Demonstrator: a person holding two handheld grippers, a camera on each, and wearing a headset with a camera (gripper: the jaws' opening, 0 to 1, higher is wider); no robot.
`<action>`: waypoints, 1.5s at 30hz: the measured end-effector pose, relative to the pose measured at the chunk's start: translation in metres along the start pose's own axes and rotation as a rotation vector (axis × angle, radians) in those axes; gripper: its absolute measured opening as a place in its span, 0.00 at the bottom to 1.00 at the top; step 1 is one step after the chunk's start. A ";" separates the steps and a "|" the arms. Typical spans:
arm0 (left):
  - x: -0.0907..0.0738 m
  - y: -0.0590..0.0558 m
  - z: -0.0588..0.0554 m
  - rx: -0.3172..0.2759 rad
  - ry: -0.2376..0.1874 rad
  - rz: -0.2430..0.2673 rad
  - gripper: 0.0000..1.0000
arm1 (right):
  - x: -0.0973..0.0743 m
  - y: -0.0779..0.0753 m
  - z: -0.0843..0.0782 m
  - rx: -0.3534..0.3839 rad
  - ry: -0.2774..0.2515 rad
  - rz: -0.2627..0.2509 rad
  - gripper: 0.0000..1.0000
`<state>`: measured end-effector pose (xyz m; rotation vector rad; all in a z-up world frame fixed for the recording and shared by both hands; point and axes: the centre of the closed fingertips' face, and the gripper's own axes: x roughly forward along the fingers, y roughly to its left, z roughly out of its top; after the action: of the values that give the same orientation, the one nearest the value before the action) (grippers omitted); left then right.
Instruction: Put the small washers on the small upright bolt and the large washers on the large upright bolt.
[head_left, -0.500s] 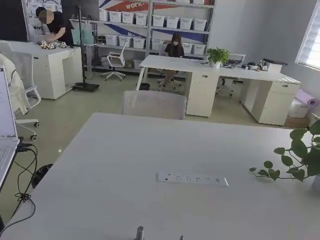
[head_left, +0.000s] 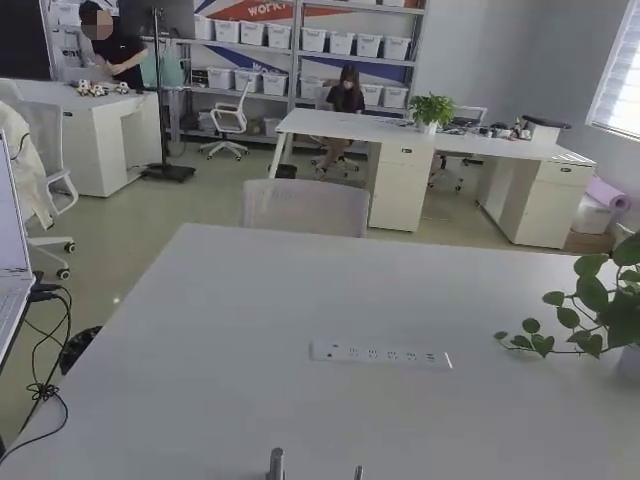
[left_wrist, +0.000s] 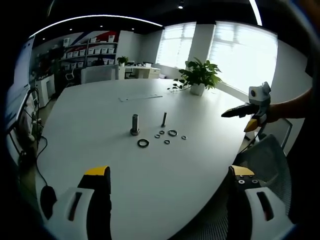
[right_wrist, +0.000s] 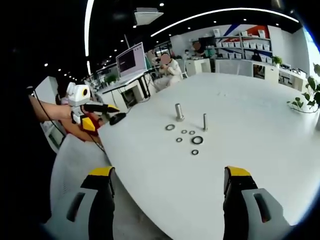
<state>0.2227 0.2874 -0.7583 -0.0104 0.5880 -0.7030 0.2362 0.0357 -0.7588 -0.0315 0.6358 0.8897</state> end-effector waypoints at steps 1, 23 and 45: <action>0.000 -0.001 0.000 0.002 -0.002 -0.003 0.98 | 0.000 0.000 0.002 -0.001 -0.001 -0.002 0.92; 0.001 -0.009 0.000 -0.018 0.009 -0.009 0.94 | 0.014 -0.013 0.026 -0.004 0.025 -0.021 0.81; 0.005 -0.011 -0.007 0.011 0.032 -0.035 0.92 | 0.044 -0.036 0.030 -0.037 0.129 0.008 0.76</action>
<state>0.2154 0.2769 -0.7645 0.0011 0.6154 -0.7417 0.2980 0.0518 -0.7657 -0.1211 0.7403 0.9121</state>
